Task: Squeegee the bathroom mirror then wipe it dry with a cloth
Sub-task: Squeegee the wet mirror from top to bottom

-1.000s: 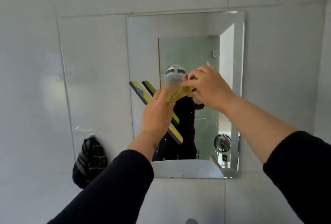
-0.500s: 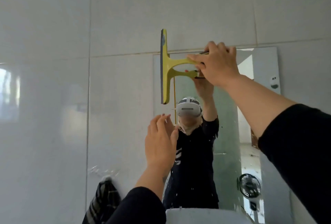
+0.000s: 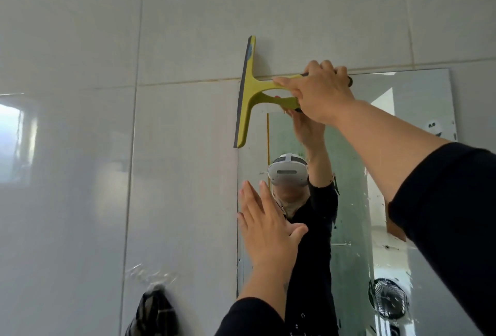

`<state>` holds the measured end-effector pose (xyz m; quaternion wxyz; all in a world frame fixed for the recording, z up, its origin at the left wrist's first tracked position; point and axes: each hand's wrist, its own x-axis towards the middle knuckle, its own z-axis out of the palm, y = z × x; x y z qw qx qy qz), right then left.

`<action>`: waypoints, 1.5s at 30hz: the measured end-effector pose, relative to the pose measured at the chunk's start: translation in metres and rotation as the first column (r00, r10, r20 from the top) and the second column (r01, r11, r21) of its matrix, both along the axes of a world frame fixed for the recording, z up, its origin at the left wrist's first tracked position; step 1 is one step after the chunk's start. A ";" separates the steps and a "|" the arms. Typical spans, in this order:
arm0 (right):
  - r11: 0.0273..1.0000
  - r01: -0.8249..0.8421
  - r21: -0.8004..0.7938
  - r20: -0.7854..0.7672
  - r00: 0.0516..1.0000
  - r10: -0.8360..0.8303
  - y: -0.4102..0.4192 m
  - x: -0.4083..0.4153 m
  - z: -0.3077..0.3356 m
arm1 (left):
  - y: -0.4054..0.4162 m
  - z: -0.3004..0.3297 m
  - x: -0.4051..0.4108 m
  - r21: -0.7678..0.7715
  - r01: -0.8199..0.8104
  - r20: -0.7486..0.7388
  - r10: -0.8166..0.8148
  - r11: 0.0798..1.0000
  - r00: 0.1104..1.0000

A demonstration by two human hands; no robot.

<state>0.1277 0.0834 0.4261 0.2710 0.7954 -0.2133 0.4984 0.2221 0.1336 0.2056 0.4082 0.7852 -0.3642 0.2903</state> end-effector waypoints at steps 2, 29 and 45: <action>1.000 -0.005 0.010 -0.007 1.000 0.005 -0.003 -0.004 -0.001 | -0.001 -0.001 0.000 0.004 -0.004 0.001 0.004 1.000 1.000; 0.945 0.250 0.210 0.051 0.963 -0.266 -0.072 -0.160 -0.037 | -0.021 0.018 -0.024 0.002 0.067 0.013 -0.067 0.998 0.998; 0.869 -0.068 0.489 0.406 0.900 -0.158 -0.079 -0.163 -0.089 | -0.023 0.015 -0.018 -0.007 0.087 0.033 -0.087 0.996 0.996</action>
